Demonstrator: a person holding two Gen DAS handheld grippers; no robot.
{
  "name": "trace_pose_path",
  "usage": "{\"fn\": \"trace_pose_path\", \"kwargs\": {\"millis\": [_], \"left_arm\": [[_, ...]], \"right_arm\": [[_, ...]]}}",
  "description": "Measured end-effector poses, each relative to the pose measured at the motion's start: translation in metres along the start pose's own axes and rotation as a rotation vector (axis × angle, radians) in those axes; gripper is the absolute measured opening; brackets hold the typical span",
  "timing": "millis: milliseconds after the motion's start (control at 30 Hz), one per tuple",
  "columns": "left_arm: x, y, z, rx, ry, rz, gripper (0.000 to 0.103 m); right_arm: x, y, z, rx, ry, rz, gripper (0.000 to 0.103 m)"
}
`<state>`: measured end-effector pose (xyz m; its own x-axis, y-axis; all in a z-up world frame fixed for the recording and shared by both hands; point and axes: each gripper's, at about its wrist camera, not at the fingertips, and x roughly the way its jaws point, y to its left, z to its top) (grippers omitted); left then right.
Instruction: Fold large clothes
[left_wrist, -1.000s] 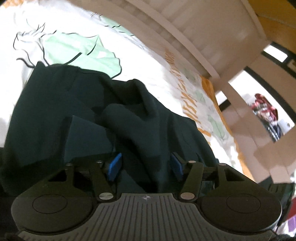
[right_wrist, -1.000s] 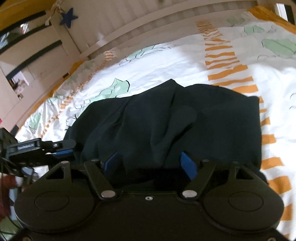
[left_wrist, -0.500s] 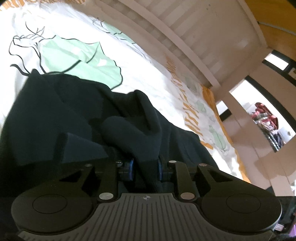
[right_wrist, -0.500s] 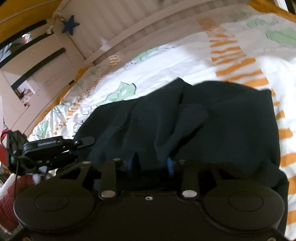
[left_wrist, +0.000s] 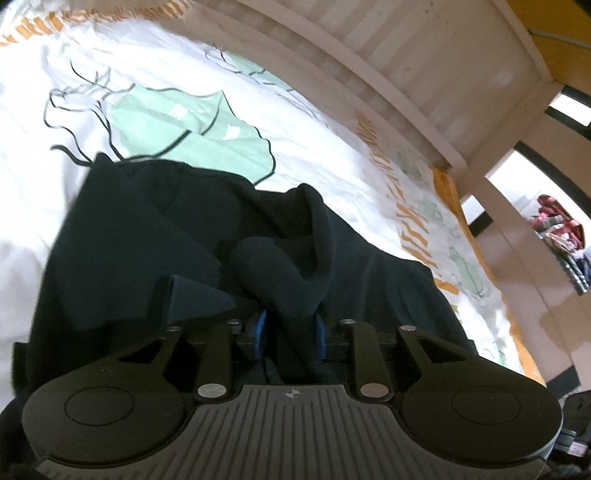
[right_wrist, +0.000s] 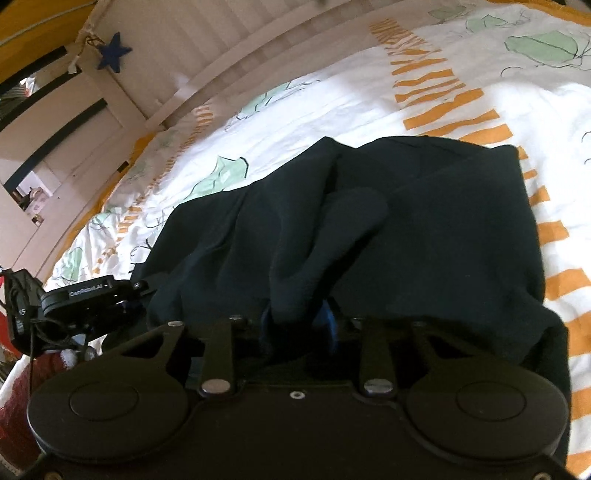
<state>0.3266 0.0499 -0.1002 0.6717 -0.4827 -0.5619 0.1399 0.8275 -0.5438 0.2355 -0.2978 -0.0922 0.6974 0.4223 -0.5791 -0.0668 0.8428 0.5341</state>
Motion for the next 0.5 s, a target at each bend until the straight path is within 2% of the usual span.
{"fn": "trace_pose_path", "kwargs": {"millis": [33, 67, 100, 133, 233, 300, 433, 500], "left_arm": [[-0.003, -0.003, -0.001, 0.008, -0.007, 0.017, 0.039], [-0.008, -0.008, -0.002, 0.023, -0.021, 0.037, 0.047], [-0.013, -0.013, -0.003, 0.044, -0.042, 0.055, 0.063], [-0.018, -0.017, -0.005, 0.066, -0.063, 0.07, 0.069], [-0.028, -0.029, -0.009, 0.126, -0.114, 0.124, 0.07], [-0.029, -0.036, -0.01, 0.163, -0.126, 0.132, 0.075], [-0.024, -0.049, -0.016, 0.236, -0.082, 0.141, 0.078], [-0.02, -0.055, -0.022, 0.283, -0.063, 0.151, 0.083]], "right_arm": [[-0.002, 0.002, 0.0, -0.008, -0.008, -0.013, 0.055], [-0.005, 0.004, 0.0, -0.017, -0.023, -0.028, 0.064], [-0.008, 0.005, 0.0, -0.026, -0.038, -0.043, 0.072], [-0.012, 0.007, 0.001, -0.033, -0.058, -0.059, 0.073], [-0.018, 0.01, 0.003, -0.04, -0.1, -0.094, 0.075], [-0.02, 0.01, 0.004, -0.041, -0.121, -0.11, 0.081], [-0.019, 0.007, 0.006, -0.025, -0.122, -0.135, 0.087], [-0.019, 0.007, 0.007, -0.022, -0.122, -0.144, 0.096]]}}
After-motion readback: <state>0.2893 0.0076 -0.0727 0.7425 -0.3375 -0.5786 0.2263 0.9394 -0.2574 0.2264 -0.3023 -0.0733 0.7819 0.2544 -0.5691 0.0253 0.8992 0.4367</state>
